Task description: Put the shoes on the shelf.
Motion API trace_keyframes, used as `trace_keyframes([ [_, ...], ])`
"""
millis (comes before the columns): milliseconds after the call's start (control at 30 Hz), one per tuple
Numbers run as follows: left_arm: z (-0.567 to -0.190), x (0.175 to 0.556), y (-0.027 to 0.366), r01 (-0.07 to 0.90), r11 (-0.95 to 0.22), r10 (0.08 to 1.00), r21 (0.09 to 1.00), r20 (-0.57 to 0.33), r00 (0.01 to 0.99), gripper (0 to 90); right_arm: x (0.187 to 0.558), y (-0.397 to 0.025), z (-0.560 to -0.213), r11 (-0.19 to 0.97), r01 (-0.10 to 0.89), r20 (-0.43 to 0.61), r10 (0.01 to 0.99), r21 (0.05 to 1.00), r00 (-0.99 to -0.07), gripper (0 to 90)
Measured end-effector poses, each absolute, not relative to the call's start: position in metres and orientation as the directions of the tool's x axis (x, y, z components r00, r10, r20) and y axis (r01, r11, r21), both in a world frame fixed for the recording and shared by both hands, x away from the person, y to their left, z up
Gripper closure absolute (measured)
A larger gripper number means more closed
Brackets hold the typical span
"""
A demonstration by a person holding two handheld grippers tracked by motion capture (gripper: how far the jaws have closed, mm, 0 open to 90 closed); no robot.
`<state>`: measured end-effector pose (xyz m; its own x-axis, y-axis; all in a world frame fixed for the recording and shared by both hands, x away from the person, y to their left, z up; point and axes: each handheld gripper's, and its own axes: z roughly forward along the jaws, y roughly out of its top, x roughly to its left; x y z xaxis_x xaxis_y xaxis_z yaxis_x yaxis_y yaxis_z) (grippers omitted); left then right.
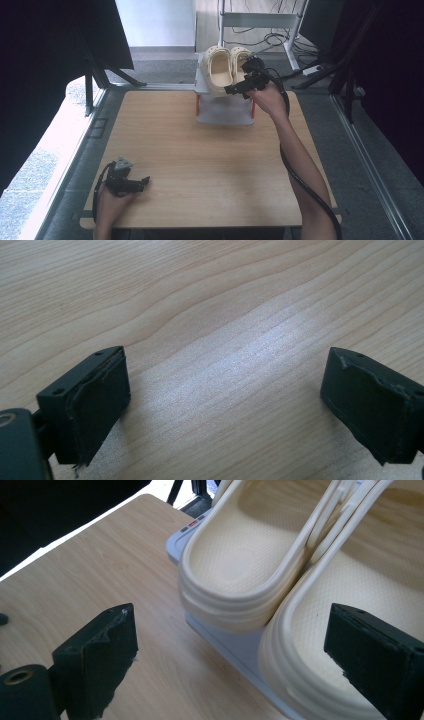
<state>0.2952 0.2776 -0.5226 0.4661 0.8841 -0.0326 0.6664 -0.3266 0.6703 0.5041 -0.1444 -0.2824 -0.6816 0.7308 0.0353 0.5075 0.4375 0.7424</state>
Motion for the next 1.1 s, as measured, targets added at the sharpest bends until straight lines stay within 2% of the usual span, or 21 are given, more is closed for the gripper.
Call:
trace_keyframes([
  [467, -0.522, 0.295, 0.278, 0.668, -0.326, 0.884, 0.669, -0.033, 0.465, 5.6, 0.466, -0.156, -0.288, 0.516, 0.454, -0.020, 0.676, 0.727, -0.737, 6.0],
  [1100, -0.522, 0.295, 0.277, 0.669, -0.324, 0.886, 0.669, -0.033, 0.462, 5.7, 0.414, -0.174, -0.310, 0.532, 0.402, -0.018, 0.619, 0.745, -0.785, 5.3],
])
